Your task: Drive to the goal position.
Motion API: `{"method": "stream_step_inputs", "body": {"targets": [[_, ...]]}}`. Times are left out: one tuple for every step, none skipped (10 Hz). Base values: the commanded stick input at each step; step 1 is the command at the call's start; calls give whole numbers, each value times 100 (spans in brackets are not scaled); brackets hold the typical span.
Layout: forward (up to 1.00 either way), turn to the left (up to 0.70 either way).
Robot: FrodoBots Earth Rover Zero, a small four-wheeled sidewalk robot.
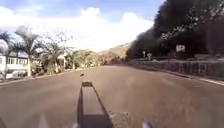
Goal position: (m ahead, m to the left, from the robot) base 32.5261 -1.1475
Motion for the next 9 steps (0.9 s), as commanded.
{"method": "stream_step_inputs", "body": {"targets": [[85, -5], [85, -7], [85, -19], [85, -31], [85, -32], [85, -29], [85, -26], [85, -18], [85, -28]]}}
